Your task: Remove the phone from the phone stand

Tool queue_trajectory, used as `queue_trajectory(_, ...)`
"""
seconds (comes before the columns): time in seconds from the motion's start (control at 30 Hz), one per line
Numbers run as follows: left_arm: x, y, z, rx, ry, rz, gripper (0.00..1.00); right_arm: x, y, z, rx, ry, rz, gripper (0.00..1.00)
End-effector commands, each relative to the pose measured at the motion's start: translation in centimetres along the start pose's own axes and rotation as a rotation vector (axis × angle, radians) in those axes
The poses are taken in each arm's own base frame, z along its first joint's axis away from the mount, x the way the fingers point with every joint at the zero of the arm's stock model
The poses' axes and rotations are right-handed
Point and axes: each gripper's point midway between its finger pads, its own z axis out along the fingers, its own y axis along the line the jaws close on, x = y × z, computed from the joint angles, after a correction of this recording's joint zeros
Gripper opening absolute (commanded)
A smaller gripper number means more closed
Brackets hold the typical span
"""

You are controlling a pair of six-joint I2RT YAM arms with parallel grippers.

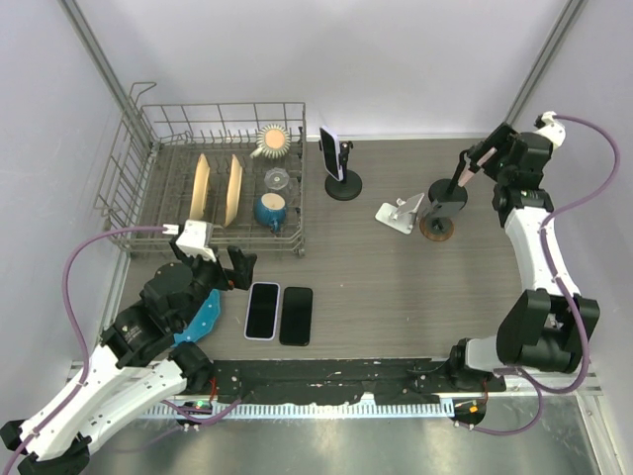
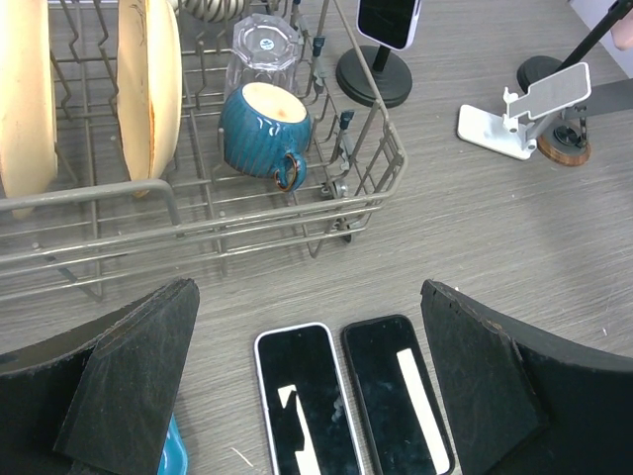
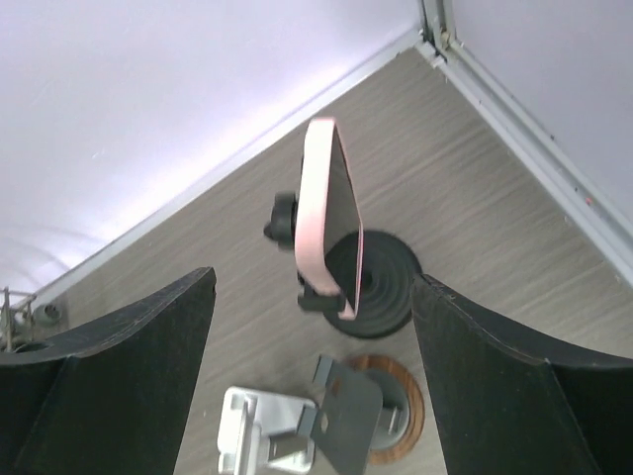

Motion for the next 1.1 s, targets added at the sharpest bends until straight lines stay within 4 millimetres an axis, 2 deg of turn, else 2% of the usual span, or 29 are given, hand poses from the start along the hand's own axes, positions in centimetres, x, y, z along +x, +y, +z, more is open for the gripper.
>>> queue_trajectory(0.0, -0.7, -0.3, 0.4, 0.000, -0.030, -0.024, 1.00, -3.5, 0.5, 2.4, 0.035, -0.101, -0.023, 0.85)
queue_trajectory(0.13, -0.6, -0.1, 0.6, -0.010, -0.023, -0.019, 1.00, -3.9, 0.7, 4.6, 0.048, -0.102, -0.021, 0.82)
queue_trajectory(0.27, -0.4, 0.0, 0.7, -0.021, -0.017, -0.015, 1.00, -3.6, 0.7, 5.8, 0.057, -0.095, -0.033, 0.75)
queue_trajectory(0.37, -0.4, 0.1, 0.8, -0.027, -0.016, -0.014, 1.00, -3.5, 0.1, 6.2, 0.096, -0.084, -0.046, 0.62)
queue_trajectory(0.4, -0.4, 0.2, 0.7, -0.027, -0.015, -0.013, 1.00, -3.4, -0.2, 6.0, 0.114, -0.072, -0.058, 0.52)
queue_trajectory(0.43, -0.3, 0.2, 0.8, -0.029, -0.014, -0.013, 1.00, -3.8, -0.6, 5.8, 0.137, -0.083, -0.065, 0.47)
queue_trajectory(0.47, -0.3, 0.2, 0.8, -0.029, -0.014, -0.013, 1.00, -4.1, -0.8, 5.5, 0.149, -0.092, -0.076, 0.37)
queue_trajectory(0.53, -0.4, 0.1, 0.8, -0.025, -0.016, -0.014, 1.00, -5.6, -1.5, 4.1, 0.196, -0.138, -0.106, 0.24)
queue_trajectory(0.57, -0.4, 0.1, 0.8, -0.024, -0.015, -0.014, 1.00, -6.1, -1.9, 3.6, 0.220, -0.154, -0.114, 0.14)
queue_trajectory(0.67, -0.4, -0.1, 0.8, -0.012, -0.013, -0.013, 1.00, -8.0, -3.9, 1.2, 0.344, -0.211, -0.154, 0.01)
queue_trajectory(0.77, -0.4, -0.2, 0.7, -0.006, -0.014, -0.018, 1.00, -9.7, -5.5, -1.8, 0.434, -0.268, -0.176, 0.01)
queue_trajectory(0.8, -0.4, -0.3, 0.7, -0.003, -0.014, -0.020, 1.00, -9.5, -5.9, -2.5, 0.451, -0.268, -0.183, 0.01)
queue_trajectory(0.83, -0.5, -0.3, 0.6, 0.001, -0.018, -0.022, 1.00, -10.5, -5.9, -4.2, 0.457, -0.304, -0.171, 0.01)
queue_trajectory(0.9, -0.6, -0.3, 0.6, 0.004, -0.022, -0.023, 1.00, -10.3, -6.6, -5.6, 0.487, -0.307, -0.168, 0.01)
queue_trajectory(0.93, -0.6, -0.4, 0.6, 0.006, -0.022, -0.025, 1.00, -11.0, -6.5, -7.2, 0.482, -0.332, -0.153, 0.01)
queue_trajectory(1.07, -0.8, -0.5, 0.4, 0.015, -0.031, -0.028, 1.00, -9.7, -7.0, -10.6, 0.471, -0.283, -0.139, 0.01)
